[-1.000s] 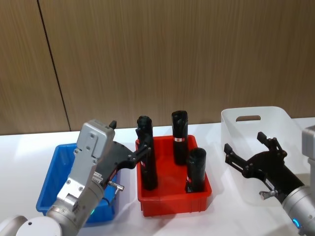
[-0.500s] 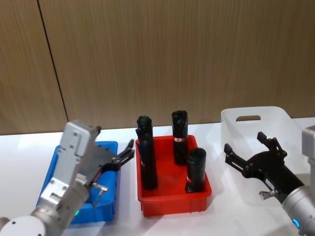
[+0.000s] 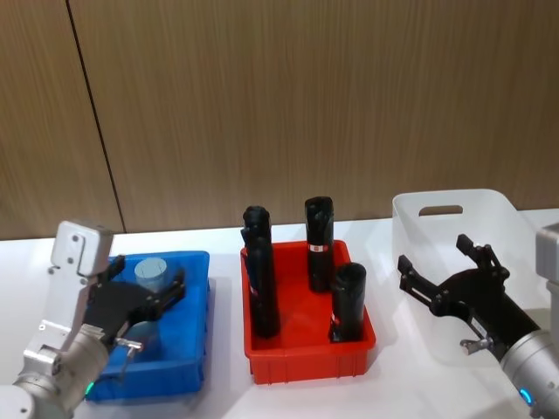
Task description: Pick the cotton swabs from the blue box and place them into the white box.
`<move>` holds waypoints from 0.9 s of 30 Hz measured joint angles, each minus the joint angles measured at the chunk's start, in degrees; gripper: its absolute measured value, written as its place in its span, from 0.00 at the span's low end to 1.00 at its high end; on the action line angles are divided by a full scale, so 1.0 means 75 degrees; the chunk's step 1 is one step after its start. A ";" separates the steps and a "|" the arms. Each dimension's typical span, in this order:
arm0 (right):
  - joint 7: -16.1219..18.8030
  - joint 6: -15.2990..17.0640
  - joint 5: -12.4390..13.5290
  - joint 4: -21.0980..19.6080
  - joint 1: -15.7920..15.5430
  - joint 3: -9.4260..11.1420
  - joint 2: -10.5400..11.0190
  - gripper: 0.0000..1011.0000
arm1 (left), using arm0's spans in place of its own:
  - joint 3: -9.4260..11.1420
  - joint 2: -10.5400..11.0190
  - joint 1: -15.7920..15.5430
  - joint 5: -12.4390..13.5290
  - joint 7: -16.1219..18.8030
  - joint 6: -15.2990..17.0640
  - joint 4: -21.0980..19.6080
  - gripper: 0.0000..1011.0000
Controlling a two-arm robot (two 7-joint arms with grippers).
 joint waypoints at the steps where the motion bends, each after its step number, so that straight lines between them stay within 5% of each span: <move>1: 0.0000 0.0000 0.0000 0.0000 0.0000 0.0000 0.0000 0.99 | -0.0021 0.0011 0.0003 -0.0062 0.0019 0.0065 0.0018 0.99; 13: 0.0000 0.0000 0.0000 0.0000 0.0000 0.0000 0.0000 0.99 | -0.0230 0.0033 -0.0120 -0.0554 0.0170 0.0801 0.0523 0.99; 27: 0.0000 0.0000 0.0000 0.0000 0.0000 0.0000 0.0000 0.99 | -0.0297 -0.0120 -0.0415 -0.0654 0.0026 0.1209 0.1157 0.99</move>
